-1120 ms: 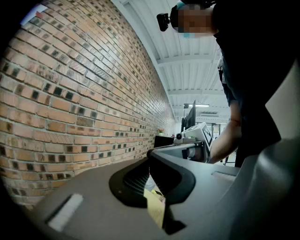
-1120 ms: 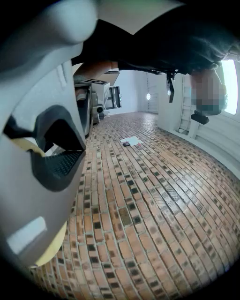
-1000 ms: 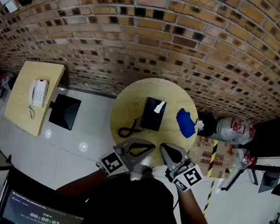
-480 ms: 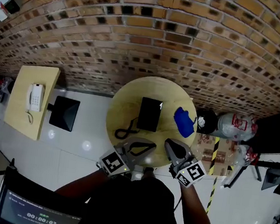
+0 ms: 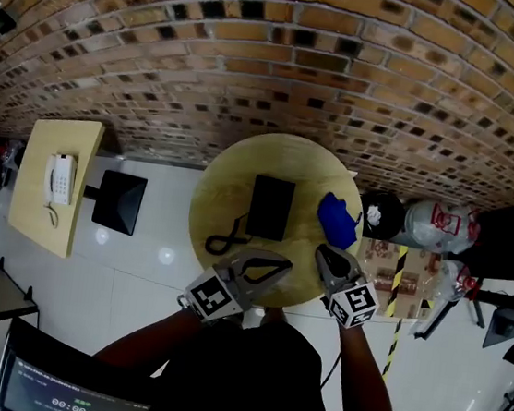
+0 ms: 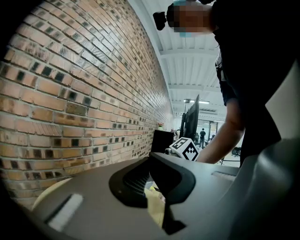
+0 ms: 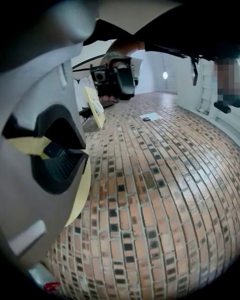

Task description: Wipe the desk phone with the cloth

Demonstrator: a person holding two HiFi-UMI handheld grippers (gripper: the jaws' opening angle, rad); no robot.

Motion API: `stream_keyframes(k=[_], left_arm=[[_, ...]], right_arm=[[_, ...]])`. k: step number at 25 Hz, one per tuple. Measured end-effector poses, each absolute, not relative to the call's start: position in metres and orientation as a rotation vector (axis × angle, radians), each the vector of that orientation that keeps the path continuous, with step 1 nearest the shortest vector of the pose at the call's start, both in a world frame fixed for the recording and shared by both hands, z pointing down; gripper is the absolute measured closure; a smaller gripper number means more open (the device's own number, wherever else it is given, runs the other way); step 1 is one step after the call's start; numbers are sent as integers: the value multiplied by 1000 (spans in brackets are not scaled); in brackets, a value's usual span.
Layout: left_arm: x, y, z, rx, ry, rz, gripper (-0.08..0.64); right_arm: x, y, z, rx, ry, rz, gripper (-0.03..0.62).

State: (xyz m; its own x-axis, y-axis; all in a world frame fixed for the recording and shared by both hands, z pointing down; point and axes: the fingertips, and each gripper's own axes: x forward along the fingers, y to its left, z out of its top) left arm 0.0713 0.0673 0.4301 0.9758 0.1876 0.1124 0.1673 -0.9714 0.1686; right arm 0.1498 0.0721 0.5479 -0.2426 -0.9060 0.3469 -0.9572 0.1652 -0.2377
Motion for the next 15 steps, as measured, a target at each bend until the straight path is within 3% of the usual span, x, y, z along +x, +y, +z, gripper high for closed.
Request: stream_keyframes(k=[4, 15], left_arm=[[84, 63, 439, 2958, 246, 218, 571], [118, 68, 452, 2959, 219, 256, 571]], right_arm=[[172, 70, 584, 1847, -2205, 659, 549], [242, 60, 706, 1677, -1942, 835, 329]])
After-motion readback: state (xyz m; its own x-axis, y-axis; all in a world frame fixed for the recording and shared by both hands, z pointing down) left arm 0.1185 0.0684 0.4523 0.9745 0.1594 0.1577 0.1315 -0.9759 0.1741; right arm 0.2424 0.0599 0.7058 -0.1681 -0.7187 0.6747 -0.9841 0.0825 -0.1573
